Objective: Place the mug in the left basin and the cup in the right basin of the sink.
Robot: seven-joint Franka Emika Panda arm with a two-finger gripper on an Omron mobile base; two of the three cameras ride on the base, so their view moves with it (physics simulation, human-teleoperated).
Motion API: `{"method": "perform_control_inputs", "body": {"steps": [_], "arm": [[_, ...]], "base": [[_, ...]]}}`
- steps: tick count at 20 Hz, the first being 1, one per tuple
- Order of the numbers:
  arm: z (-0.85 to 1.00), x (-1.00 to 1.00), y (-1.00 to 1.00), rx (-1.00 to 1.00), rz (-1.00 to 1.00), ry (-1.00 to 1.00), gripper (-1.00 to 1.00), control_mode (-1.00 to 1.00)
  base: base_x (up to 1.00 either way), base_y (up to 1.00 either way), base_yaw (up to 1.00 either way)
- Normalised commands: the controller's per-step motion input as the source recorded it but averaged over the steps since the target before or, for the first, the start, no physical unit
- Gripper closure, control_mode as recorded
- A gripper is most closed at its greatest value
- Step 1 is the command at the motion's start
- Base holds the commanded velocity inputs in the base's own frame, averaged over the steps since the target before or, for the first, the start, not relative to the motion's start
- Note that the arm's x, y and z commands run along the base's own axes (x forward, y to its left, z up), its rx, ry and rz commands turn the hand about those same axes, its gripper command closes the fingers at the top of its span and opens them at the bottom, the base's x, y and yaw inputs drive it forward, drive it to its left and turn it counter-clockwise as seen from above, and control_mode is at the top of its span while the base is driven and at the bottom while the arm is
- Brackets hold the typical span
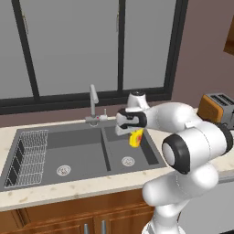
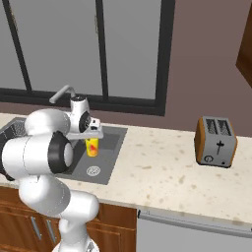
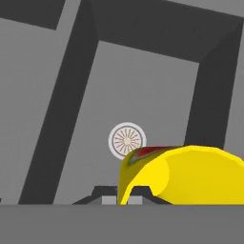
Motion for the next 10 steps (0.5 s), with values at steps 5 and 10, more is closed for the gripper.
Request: {"method": "perform_control_inputs", "body": {"steps": [5, 10], "arm": [[-0.45, 0.34, 0.09, 0.00, 0.00, 0.00, 1.00, -1.00], [-0.41, 0.44, 0.00, 0.00, 0.00, -0.01, 1.00, -1.00]], "base": [[0.00, 0.00, 0.00], [0.00, 0.00, 0.00]]}}
